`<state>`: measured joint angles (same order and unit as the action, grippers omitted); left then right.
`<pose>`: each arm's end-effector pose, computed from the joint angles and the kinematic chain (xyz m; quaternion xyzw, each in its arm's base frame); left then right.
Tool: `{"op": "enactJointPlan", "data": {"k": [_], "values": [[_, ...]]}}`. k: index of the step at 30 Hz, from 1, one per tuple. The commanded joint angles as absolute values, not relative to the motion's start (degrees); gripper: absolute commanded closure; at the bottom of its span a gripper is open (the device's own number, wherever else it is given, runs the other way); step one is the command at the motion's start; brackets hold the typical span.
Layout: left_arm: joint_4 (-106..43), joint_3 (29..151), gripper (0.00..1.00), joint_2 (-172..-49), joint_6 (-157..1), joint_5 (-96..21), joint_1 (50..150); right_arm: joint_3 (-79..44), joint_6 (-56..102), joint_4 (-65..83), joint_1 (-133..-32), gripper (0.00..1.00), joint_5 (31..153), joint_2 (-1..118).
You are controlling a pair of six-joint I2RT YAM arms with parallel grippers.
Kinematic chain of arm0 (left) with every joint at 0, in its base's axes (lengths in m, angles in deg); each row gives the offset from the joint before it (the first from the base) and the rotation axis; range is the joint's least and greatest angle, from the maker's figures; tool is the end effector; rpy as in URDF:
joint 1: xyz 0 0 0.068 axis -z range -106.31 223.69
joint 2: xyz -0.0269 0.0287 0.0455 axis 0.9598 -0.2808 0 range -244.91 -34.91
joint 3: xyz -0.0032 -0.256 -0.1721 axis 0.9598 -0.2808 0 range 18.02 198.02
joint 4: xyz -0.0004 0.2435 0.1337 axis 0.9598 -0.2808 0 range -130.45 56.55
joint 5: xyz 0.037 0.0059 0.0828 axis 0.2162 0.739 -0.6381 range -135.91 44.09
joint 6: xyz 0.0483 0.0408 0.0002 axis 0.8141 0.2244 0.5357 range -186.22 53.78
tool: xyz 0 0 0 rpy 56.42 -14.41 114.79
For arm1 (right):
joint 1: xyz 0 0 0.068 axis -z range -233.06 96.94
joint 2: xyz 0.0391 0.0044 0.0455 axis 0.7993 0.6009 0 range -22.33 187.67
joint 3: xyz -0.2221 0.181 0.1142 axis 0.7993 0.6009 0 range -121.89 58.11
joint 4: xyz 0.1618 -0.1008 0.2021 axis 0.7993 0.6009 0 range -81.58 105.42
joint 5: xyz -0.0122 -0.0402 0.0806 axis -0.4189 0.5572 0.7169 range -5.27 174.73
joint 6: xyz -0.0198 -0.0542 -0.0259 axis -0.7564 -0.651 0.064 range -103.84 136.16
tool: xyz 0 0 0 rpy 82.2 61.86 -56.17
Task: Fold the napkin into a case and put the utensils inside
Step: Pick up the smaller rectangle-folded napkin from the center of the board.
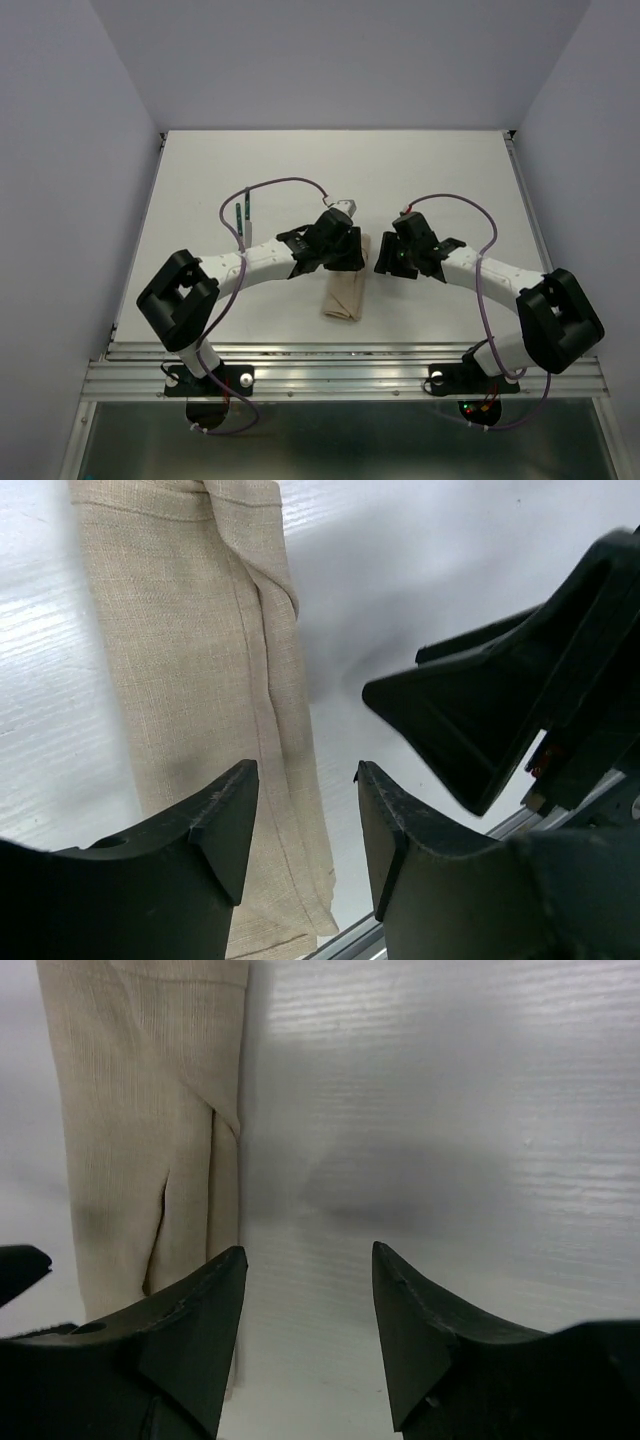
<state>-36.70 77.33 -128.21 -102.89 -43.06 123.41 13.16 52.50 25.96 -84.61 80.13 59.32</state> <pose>0.2477 -0.2960 0.2427 0.1128 0.8885 -0.3203 0.3086 0.2527 0.1505 0.2029 0.0521 0.9496 0.1396 0.2758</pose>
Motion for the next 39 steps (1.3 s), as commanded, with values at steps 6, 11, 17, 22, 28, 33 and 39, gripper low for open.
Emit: {"op": "enactJointPlan", "data": {"k": [6,11,17,22,28,33,39], "values": [[-43.19,83.66,0.34,-131.76,-102.35,-51.44,126.69,16.45,56.24,20.73,-84.53,0.33,85.00,54.23],[-49.09,90.69,0.32,-136.59,-102.78,-58.56,129.68,16.97,55.80,22.66,-78.22,0.32,84.02,52.74],[-55.24,97.64,0.30,-141.96,-103.49,-64.80,132.49,17.77,52.99,24.59,-71.97,0.27,86.93,50.45],[-58.58,101.59,0.32,-145.83,-103.93,-67.35,134.51,17.94,52.46,25.03,-70.73,0.26,87.28,49.65],[-63.41,105.63,0.34,-149.60,-105.86,-71.21,136.44,18.12,52.29,25.03,-70.73,0.25,87.72,49.57],[-64.04,106.43,0.34,-150.49,-106.92,-72.28,137.85,17.94,52.02,24.94,-70.20,0.25,88.33,49.92],[-63.51,106.79,0.37,-151.37,-106.74,-71.58,138.12,17.68,52.02,24.94,-70.20,0.25,88.25,49.65]]}}
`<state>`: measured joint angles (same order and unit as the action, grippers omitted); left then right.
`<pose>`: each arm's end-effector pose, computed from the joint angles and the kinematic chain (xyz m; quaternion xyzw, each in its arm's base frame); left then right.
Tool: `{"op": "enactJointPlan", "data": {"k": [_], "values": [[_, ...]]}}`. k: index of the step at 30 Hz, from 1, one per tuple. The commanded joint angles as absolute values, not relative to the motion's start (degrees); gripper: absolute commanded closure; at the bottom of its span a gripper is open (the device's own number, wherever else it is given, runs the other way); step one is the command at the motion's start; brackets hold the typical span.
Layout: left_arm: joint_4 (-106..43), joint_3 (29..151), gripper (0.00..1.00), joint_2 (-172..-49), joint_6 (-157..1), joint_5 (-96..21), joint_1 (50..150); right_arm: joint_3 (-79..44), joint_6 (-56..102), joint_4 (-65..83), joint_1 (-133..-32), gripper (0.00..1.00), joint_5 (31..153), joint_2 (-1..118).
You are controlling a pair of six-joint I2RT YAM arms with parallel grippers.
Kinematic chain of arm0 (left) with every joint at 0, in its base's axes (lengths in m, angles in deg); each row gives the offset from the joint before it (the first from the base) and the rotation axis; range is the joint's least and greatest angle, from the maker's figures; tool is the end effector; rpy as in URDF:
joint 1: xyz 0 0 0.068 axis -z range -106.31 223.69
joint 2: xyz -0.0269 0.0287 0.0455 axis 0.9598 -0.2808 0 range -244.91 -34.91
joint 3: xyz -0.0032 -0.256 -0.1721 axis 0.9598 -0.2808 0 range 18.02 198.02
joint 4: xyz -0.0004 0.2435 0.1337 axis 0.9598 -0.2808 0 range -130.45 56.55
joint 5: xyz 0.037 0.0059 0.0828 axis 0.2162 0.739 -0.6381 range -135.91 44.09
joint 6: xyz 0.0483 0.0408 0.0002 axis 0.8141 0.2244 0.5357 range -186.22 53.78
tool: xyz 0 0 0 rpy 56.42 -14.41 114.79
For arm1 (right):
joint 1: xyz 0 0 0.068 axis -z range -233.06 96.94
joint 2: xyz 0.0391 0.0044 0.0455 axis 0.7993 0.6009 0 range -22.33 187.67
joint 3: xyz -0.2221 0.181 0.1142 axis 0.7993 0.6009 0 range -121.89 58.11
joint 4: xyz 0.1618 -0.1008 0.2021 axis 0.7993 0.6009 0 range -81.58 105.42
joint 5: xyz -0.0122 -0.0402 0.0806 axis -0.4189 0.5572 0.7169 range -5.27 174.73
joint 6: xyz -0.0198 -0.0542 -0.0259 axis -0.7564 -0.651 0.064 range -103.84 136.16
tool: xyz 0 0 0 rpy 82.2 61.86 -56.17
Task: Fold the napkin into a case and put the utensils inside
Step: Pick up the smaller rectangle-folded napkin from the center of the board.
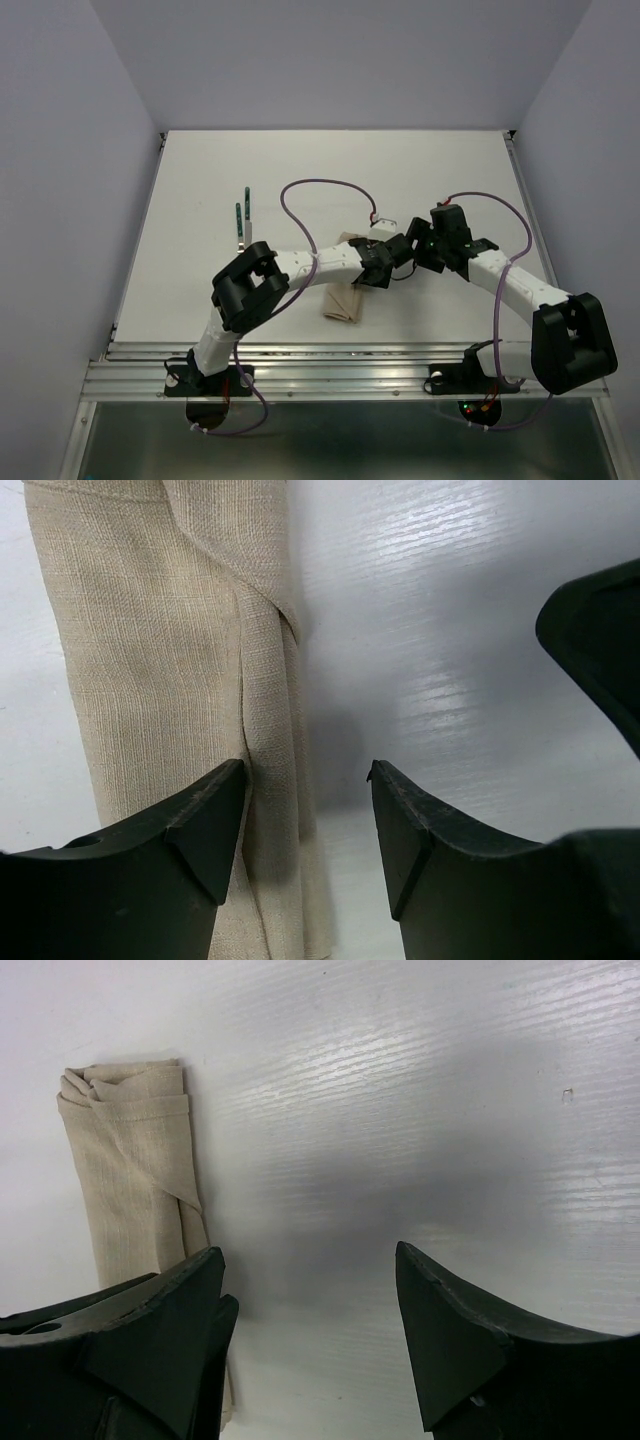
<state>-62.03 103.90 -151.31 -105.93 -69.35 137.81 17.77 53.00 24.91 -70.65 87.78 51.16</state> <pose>0.2230 -0.4155 0.1996 0.1466 0.9339 -0.0846 0.3150 0.2531 0.0829 0.2152 0.1479 0.9266 0.1799 0.2952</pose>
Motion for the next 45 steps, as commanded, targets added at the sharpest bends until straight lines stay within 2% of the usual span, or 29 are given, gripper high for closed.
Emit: {"op": "enactJointPlan", "data": {"k": [1,10,17,18,27,37,45], "values": [[-63.60,106.79,0.37,-151.54,-106.74,-71.66,138.12,17.68,52.02,25.03,-70.20,0.25,88.25,49.65],[-63.07,105.47,0.42,-149.71,-108.41,-74.99,138.55,17.33,51.93,25.65,-70.20,0.25,88.07,49.39],[-63.86,103.62,0.35,-145.92,-110.78,-78.08,138.82,16.98,51.93,25.73,-70.20,0.25,88.07,49.65],[-64.73,103.80,0.31,-146.35,-111.22,-78.17,138.91,16.89,51.85,25.73,-70.20,0.25,88.07,49.83],[-65.36,103.01,0.30,-148.64,-113.07,-78.34,139.00,16.97,51.58,25.73,-70.20,0.25,88.07,50.36],[-66.41,104.24,0.42,-152.68,-112.89,-77.11,139.17,16.89,51.67,25.73,-70.20,0.25,88.16,50.71],[-67.55,106.26,0.46,-155.67,-112.89,-77.03,139.26,16.97,51.67,25.73,-70.20,0.24,88.25,50.62]]}}
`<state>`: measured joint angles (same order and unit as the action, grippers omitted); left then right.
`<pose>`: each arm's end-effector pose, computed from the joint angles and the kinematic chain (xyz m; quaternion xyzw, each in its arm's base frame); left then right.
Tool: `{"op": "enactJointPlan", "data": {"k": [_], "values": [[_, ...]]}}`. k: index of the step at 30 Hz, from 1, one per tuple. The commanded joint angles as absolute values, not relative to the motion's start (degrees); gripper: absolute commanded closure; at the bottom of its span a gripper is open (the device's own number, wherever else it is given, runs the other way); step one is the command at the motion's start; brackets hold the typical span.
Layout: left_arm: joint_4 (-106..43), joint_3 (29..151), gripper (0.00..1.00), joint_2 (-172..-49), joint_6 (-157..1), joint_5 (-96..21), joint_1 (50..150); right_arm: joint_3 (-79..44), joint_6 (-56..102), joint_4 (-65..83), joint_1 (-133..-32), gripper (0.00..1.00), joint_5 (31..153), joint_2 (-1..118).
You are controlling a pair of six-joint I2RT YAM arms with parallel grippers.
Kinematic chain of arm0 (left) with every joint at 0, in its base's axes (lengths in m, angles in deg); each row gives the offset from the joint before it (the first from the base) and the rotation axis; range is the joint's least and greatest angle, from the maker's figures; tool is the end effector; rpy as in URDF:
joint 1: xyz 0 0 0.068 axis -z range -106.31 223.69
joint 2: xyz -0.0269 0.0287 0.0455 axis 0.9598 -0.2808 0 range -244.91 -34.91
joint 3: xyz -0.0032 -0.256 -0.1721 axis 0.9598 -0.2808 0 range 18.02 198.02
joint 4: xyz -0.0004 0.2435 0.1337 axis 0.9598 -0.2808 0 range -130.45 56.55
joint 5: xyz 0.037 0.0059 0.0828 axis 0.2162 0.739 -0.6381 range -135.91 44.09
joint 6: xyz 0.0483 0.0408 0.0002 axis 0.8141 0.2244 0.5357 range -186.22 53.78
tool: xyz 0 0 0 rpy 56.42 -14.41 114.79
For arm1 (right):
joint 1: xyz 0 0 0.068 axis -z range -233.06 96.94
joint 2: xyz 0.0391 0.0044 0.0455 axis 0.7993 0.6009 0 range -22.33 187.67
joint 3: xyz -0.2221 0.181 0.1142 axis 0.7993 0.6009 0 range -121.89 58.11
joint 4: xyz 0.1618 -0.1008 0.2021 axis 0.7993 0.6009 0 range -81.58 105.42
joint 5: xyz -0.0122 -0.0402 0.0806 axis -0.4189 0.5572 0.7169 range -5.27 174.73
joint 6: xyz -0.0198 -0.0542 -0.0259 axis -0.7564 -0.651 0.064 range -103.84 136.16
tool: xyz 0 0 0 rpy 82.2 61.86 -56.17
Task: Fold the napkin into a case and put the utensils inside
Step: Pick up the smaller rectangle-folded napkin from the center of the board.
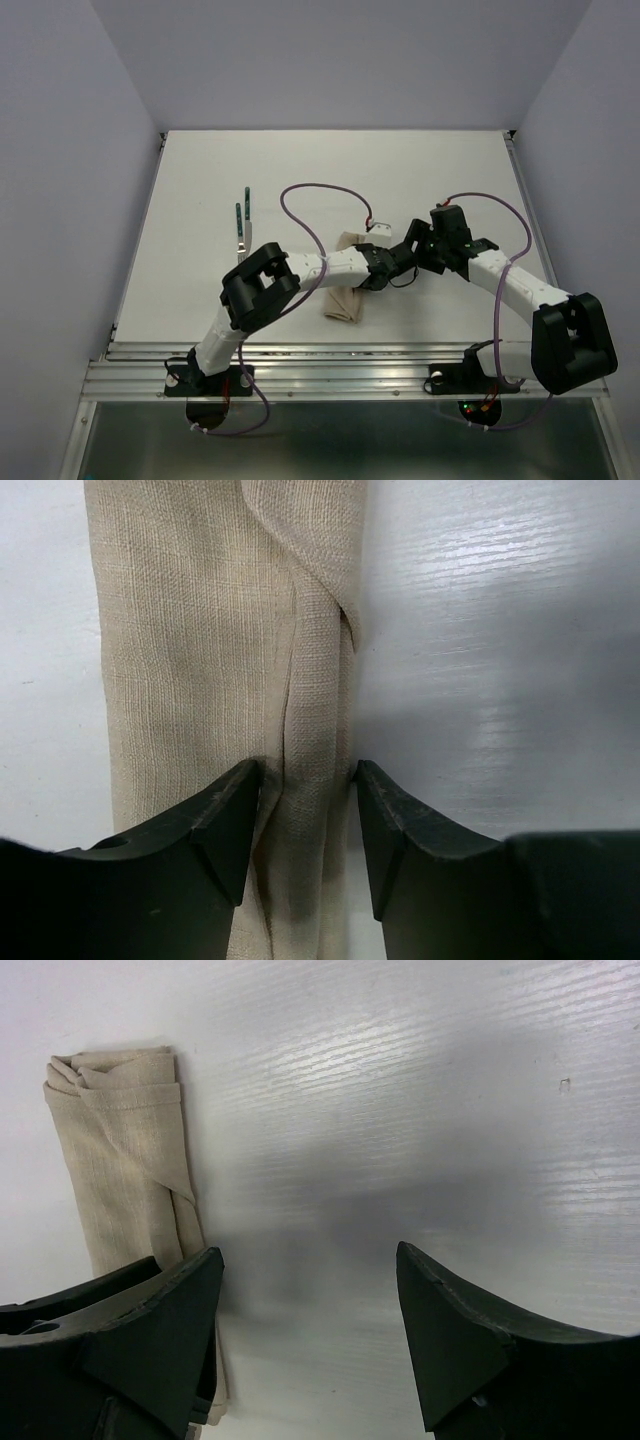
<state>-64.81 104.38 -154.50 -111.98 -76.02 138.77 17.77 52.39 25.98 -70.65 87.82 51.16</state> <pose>0.2204 -0.4166 0.1767 0.1017 0.9383 -0.0311 0.3292 0.2514 0.0824 0.2137 0.1436 0.9305 0.1747 0.2882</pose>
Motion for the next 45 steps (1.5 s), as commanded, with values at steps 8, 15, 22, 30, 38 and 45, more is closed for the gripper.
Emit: {"op": "enactJointPlan", "data": {"k": [8,15,22,30,38,45], "values": [[-68.43,107.84,0.63,-157.78,-112.54,-77.90,139.26,17.06,51.76,25.73,-70.20,0.24,88.25,50.36],[-68.87,109.77,0.96,-159.01,-110.09,-77.99,139.35,17.24,51.93,26.17,-70.20,0.24,87.46,49.48],[-59.66,105.48,1.00,-150.96,-101.65,-68.79,138.03,17.06,52.55,28.02,-68.98,0.24,81.57,46.05],[-47.52,98.53,1.00,-141.53,-96.46,-50.67,133.64,17.15,51.93,28.99,-58.62,0.24,82.18,42.54],[-42.42,98.61,1.00,-141.70,-94.00,-37.57,131.18,16.97,51.06,29.69,-53.15,0.24,83.41,40.07],[-36.72,98.79,1.00,-143.45,-92.86,-27.05,128.89,17.50,50.97,29.69,-52.01,0.24,84.11,39.72]]}}
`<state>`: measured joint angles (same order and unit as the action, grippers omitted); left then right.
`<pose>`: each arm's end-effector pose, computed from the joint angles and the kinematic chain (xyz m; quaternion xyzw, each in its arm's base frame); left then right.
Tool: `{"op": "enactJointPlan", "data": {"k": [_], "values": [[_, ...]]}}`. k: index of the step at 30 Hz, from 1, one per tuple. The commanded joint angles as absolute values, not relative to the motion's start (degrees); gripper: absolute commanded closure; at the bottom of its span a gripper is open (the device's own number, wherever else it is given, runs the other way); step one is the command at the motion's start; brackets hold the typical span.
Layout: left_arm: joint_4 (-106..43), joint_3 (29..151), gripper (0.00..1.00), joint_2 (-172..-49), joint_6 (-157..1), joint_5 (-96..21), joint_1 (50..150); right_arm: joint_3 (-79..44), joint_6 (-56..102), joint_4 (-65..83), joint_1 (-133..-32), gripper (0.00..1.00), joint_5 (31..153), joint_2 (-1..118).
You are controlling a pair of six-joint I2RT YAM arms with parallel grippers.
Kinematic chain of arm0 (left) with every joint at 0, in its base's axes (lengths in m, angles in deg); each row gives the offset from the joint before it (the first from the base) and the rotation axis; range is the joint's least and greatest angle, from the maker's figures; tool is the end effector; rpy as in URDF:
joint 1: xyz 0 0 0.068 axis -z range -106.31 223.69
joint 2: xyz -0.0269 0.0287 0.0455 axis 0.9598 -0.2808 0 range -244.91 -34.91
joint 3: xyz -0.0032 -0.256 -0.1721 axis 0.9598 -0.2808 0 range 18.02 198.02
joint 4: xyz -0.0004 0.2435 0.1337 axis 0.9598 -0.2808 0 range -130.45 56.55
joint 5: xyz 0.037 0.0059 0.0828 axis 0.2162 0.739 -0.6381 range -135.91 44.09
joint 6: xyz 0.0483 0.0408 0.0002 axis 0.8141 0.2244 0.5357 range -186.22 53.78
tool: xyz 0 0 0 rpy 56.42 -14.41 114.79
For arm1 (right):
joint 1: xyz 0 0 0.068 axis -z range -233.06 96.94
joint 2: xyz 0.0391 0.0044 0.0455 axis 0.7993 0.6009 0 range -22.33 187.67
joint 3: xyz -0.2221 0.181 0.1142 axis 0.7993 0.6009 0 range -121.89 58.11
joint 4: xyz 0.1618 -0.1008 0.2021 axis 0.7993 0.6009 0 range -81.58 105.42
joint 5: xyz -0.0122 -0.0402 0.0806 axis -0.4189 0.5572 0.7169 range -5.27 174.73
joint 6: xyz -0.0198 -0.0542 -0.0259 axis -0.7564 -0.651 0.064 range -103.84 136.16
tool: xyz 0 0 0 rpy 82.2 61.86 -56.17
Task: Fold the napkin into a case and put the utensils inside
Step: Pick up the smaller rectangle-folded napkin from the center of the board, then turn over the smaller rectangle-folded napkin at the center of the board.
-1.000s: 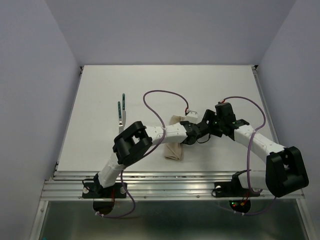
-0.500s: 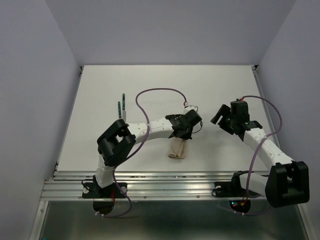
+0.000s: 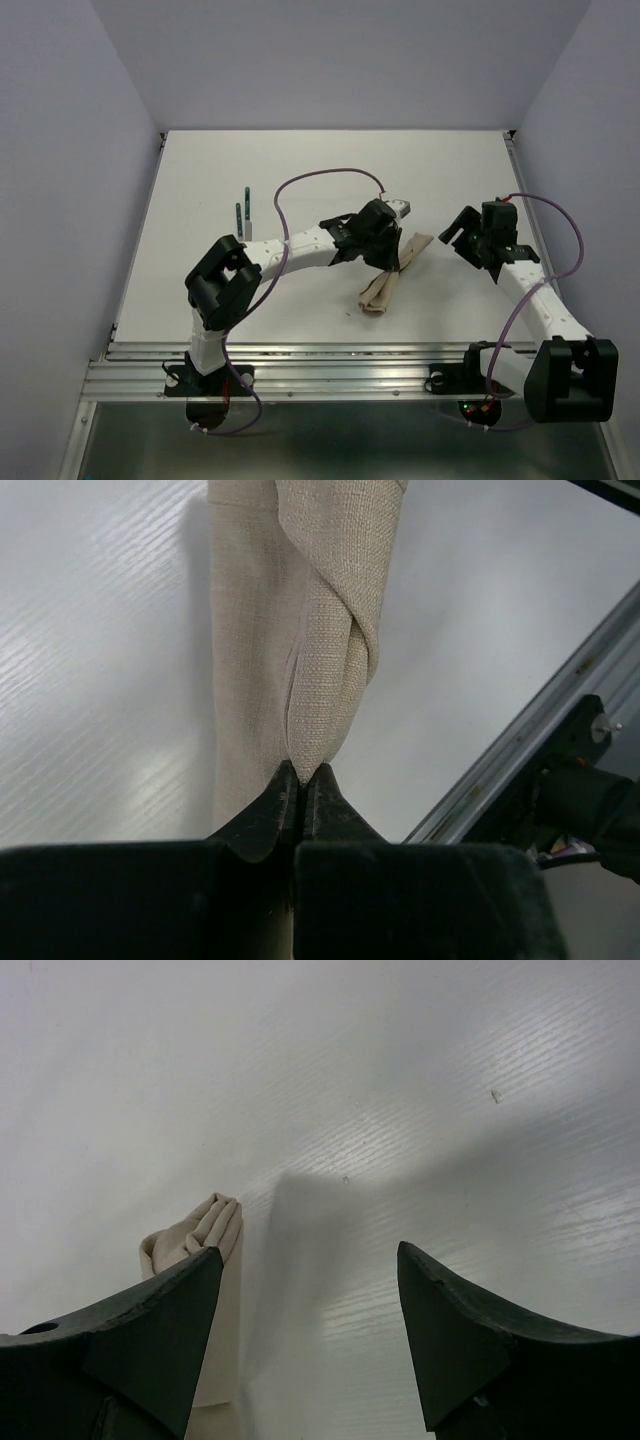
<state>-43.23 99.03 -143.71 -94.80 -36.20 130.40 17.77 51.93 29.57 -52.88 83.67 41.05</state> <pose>0.2531 -0.4004 0.2547 0.2535 0.8580 -0.3541 0.2724 0.2381 -0.0017 0.2494 0.2877 0.8750 0.1108 0.3732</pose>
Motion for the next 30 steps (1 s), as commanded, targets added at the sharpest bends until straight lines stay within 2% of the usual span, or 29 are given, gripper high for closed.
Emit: {"op": "enactJointPlan", "data": {"k": [1,13,24,30], "values": [[-36.70,98.70,1.00,-143.46,-92.77,-25.36,128.54,17.50,50.88,29.60,-51.49,0.24,84.12,39.63],[-24.24,96.42,1.00,-150.57,-94.52,-5.67,123.36,16.80,50.53,29.95,-50.95,0.24,84.29,39.55],[-21.59,94.40,1.00,-152.69,-94.44,-2.06,119.14,16.10,49.74,30.48,-50.95,0.24,84.20,40.16],[-20.97,92.46,0.86,-152.51,-93.91,-1.53,117.11,15.57,47.37,30.57,-50.95,0.24,88.77,41.04]]}}
